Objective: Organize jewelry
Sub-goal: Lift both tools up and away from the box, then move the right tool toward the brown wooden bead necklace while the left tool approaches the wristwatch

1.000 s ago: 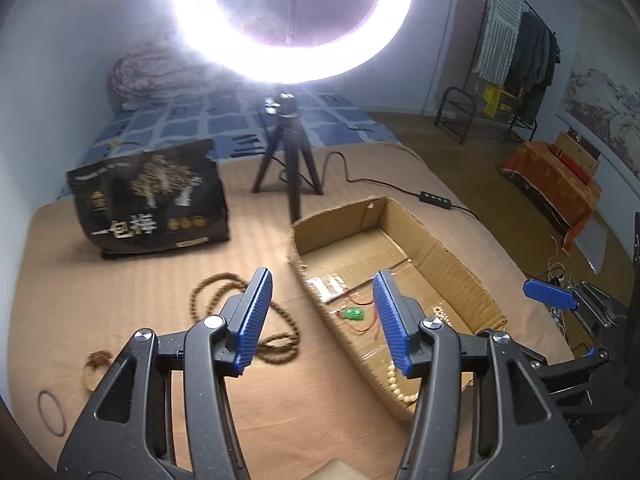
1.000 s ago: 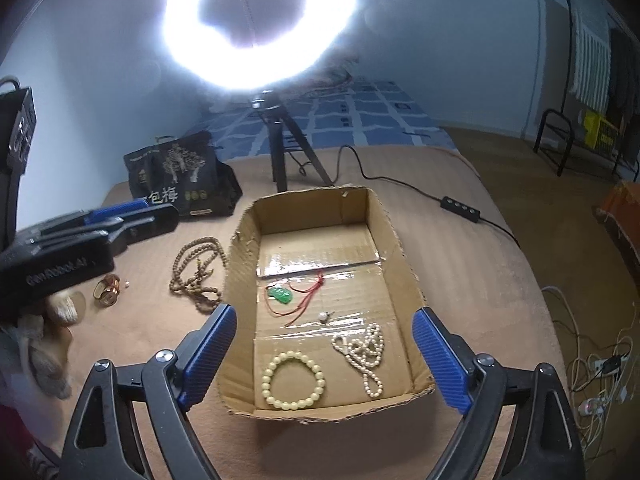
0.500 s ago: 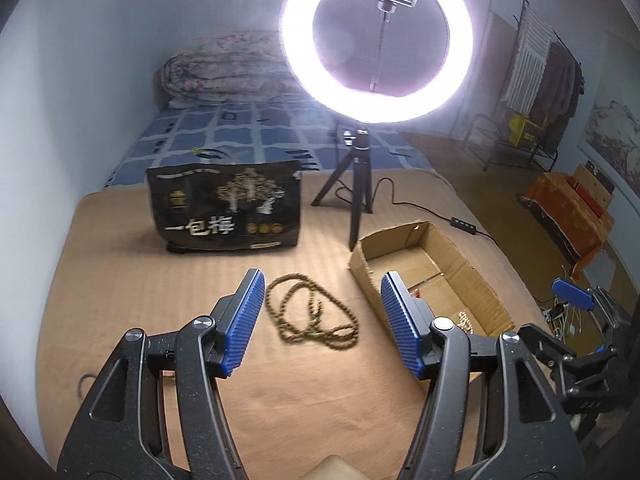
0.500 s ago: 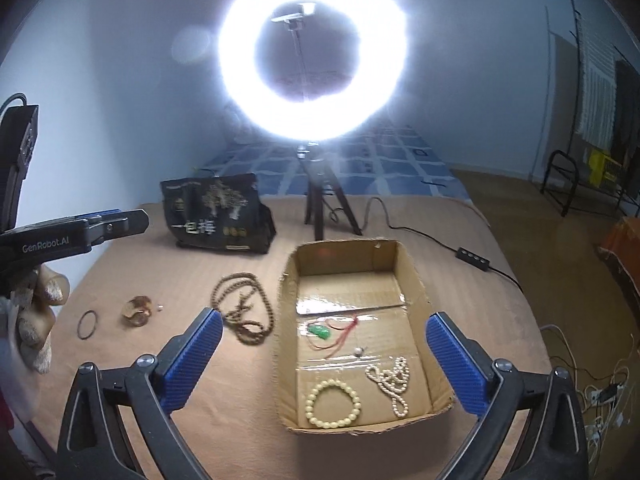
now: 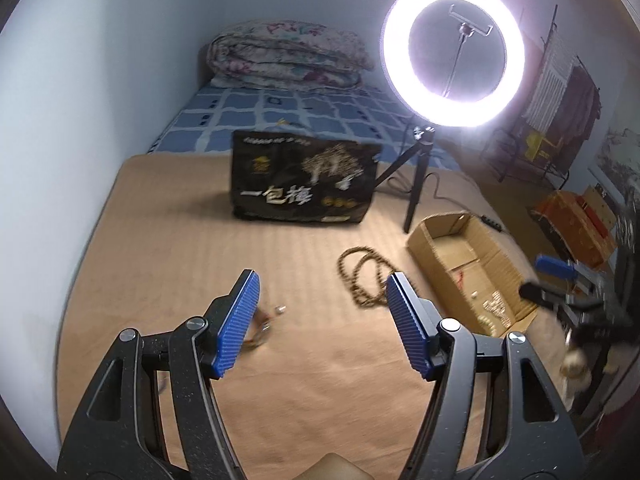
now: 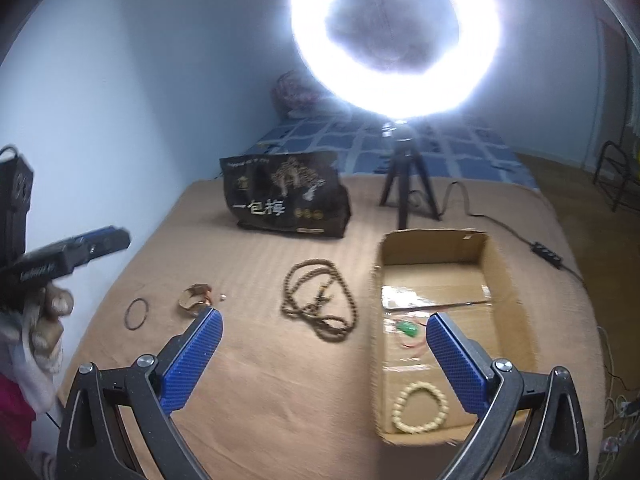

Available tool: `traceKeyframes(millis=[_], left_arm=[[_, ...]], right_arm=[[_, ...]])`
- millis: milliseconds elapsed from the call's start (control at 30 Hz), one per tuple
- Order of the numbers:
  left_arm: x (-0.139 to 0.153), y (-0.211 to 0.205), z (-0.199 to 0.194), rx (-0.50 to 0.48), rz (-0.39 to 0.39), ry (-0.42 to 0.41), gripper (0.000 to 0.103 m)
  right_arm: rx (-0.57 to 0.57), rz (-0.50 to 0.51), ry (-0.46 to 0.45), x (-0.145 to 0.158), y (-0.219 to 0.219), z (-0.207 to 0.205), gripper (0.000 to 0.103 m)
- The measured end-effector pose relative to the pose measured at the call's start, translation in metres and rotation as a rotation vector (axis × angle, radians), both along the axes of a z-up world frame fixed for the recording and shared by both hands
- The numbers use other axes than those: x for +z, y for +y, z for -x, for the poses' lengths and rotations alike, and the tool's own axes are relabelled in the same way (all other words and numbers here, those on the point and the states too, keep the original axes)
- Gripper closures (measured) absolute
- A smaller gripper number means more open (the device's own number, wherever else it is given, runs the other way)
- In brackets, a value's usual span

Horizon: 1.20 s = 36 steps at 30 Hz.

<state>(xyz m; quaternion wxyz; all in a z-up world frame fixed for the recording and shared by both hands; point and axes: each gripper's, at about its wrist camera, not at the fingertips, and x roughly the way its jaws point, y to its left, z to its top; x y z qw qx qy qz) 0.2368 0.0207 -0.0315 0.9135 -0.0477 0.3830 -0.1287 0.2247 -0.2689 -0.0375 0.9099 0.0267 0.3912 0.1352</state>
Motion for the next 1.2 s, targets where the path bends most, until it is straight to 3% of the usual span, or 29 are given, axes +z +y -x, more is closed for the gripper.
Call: traceKeyframes(millis=[200, 467, 733, 933, 1200], left_arm=[[-0.028, 0.021, 0.007, -0.012, -0.021, 0.026, 0.035], [-0.07, 0.031, 0.0, -0.028, -0.01, 0.074, 0.035], [-0.102, 0.044, -0.014, -0.027, 0.018, 0.106, 0.035], [-0.126, 0.047, -0.023, -0.055, 0.002, 0.123, 0.035], [-0.15, 0.043, -0.038, -0.054, -0.011, 0.148, 0.035]], right_arm=[[0.058, -0.023, 0.048, -0.014, 0.031, -0.036, 0.0], [0.073, -0.039, 0.197, -0.071, 0.051, -0.092, 0.0], [0.058, -0.008, 0.283, -0.108, 0.067, -0.147, 0.0], [0.013, -0.009, 0.324, -0.129, 0.07, -0.181, 0.0], [0.013, 0.106, 0.315, -0.148, 0.087, -0.195, 0.0]])
